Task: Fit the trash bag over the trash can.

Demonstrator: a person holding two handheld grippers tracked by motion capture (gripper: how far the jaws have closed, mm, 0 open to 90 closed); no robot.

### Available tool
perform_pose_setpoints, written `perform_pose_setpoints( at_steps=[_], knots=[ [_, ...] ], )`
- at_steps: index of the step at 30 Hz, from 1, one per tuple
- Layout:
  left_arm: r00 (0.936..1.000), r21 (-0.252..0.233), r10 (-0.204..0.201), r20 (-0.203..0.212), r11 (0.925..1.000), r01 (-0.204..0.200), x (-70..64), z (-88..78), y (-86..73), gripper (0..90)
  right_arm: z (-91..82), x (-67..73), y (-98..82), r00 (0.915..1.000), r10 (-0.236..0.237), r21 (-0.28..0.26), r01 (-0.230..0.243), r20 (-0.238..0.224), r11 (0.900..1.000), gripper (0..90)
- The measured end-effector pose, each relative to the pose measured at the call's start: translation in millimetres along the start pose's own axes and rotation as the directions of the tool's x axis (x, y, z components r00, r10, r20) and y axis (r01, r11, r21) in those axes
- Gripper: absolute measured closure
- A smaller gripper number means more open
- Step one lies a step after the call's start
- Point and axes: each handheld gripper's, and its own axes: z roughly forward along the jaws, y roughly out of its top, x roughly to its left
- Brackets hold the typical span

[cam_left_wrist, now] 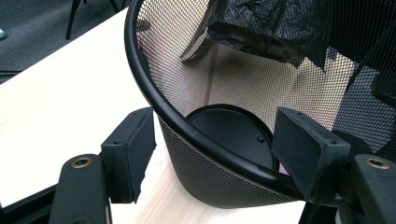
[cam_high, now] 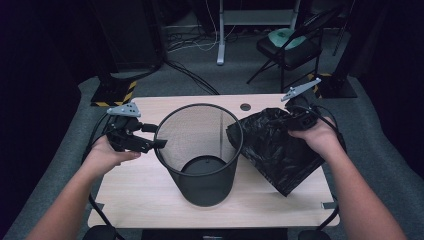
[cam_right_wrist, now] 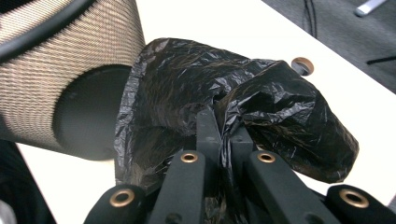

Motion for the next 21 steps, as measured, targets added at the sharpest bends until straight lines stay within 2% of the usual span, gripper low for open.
perform_pose_setpoints(
  at_steps=[2,4,6,8,12,17,21],
  knots=[
    [1.0,0.004,0.002,0.003,1.0,-0.002,-0.2,0.2,0.6,29.7,-3.7,-0.1,1.8,0.9994,-0.006,-0.013,0.005,-0.034,1.0,86.9],
    [1.0,0.007,0.003,0.008,1.0,-0.003,-0.1,0.3,1.1,29.7,-4.9,-0.2,2.4,0.9988,-0.011,-0.015,0.01,-0.048,1.0,86.8],
    [0.9999,0.007,0.003,0.011,1.0,-0.003,0.0,0.5,1.3,29.7,-9.9,-0.8,4.5,0.9967,-0.002,-0.026,0.0,-0.082,1.0,86.8],
    [0.9998,0.007,-0.004,0.02,1.0,0.004,0.2,1.7,1.8,29.6,-14.7,-1.2,6.4,0.9954,0.004,-0.033,-0.007,-0.096,0.999,86.8],
    [0.9997,0.01,-0.003,0.025,0.9999,0.003,-0.4,2.9,2.9,29.5,-25.9,-0.2,12.2,0.9941,-0.001,-0.065,-0.007,-0.109,0.998,86.8],
    [0.9998,0.016,0.002,0.022,0.9999,-0.002,-0.6,3.1,4.4,29.7,-37.3,1.9,19.6,0.9945,-0.012,-0.082,0.004,-0.104,0.997,86.8],
    [0.9998,-0.027,-0.017,0.008,0.9995,0.017,3.1,-1.5,6.8,29.6,-50.8,5.9,31.1,0.9955,-0.029,-0.097,0.02,-0.091,0.995,86.8]
  ],
)
